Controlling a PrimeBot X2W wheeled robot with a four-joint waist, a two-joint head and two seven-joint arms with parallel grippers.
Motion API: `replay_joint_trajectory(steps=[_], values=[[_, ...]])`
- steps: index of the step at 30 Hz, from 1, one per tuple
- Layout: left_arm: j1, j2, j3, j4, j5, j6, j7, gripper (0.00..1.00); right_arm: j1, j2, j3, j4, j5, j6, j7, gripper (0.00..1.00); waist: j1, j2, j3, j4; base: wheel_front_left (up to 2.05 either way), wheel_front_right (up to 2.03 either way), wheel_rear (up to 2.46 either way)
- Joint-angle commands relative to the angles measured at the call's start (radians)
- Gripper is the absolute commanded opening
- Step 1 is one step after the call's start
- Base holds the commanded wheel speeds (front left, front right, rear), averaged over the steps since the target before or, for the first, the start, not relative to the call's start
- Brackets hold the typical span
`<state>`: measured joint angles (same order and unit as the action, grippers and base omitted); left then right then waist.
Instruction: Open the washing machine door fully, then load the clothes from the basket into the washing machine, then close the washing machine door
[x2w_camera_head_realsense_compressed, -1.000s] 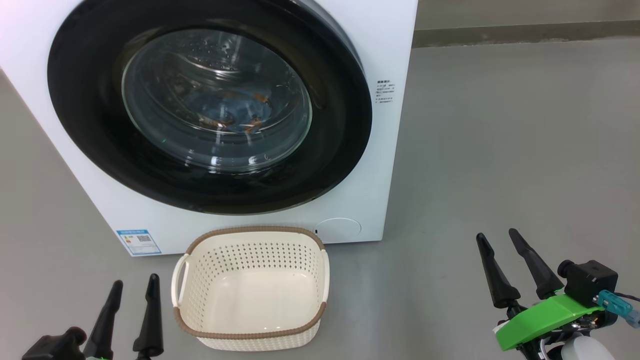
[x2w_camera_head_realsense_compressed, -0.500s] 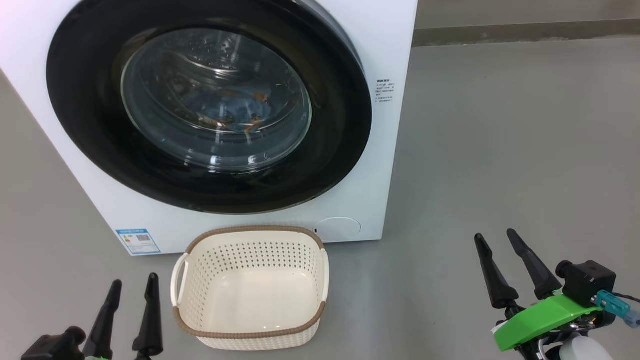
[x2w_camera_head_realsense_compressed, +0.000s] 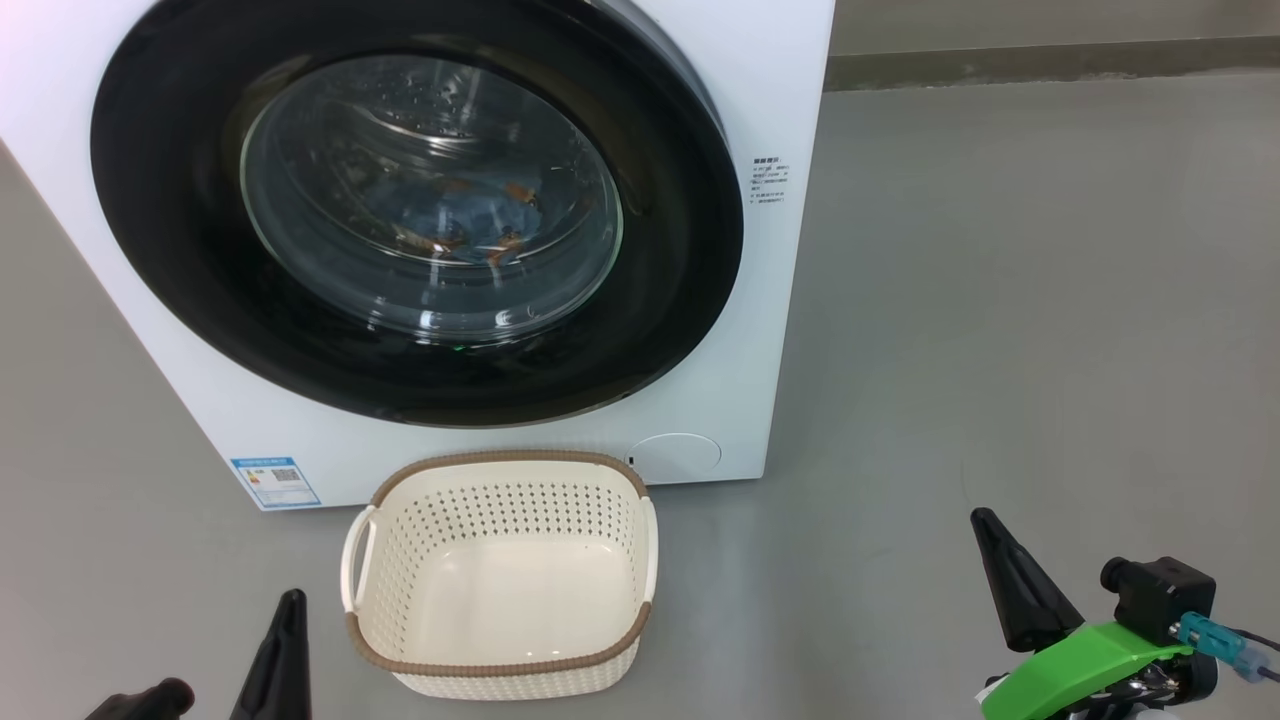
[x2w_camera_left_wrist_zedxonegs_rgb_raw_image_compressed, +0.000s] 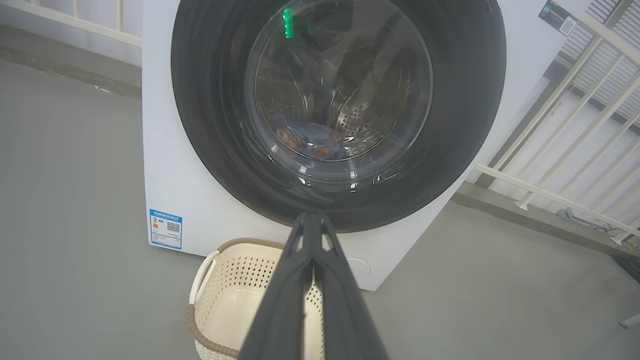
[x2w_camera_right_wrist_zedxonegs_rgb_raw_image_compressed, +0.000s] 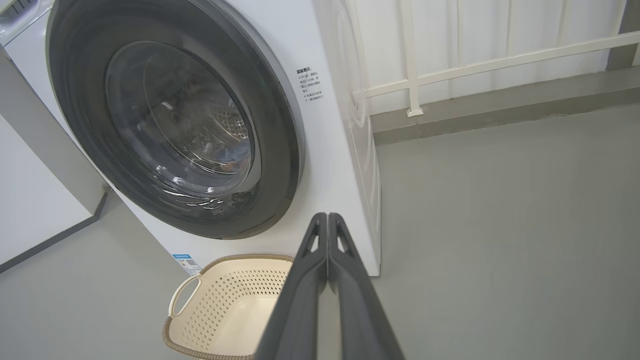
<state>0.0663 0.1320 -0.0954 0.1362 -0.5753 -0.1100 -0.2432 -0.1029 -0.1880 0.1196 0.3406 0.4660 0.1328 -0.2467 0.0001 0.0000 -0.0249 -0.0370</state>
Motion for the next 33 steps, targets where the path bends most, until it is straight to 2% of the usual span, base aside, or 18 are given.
replay_joint_trajectory(steps=[1,6,33], values=[[-0.025,0.012,0.014,-0.018,-0.028,-0.001,0.009,0.0,-0.029,-0.005,-0.011,-0.026,0.038,0.0,0.01,0.0,0.0015,0.0,-0.001,0.001,0.0,0.0,0.0],[-0.032,0.008,0.023,-0.013,-0.07,-0.001,0.024,0.0,-0.028,0.001,-0.02,-0.029,0.085,0.0,0.025,0.0,0.0,0.0,0.002,0.002,0.0,0.0,0.0],[-0.067,-0.012,0.066,0.016,-0.291,-0.004,0.1,0.0,-0.025,0.033,-0.07,-0.042,0.327,-0.001,0.102,0.0,-0.0001,0.0,0.007,0.01,0.0,0.0,0.0]])
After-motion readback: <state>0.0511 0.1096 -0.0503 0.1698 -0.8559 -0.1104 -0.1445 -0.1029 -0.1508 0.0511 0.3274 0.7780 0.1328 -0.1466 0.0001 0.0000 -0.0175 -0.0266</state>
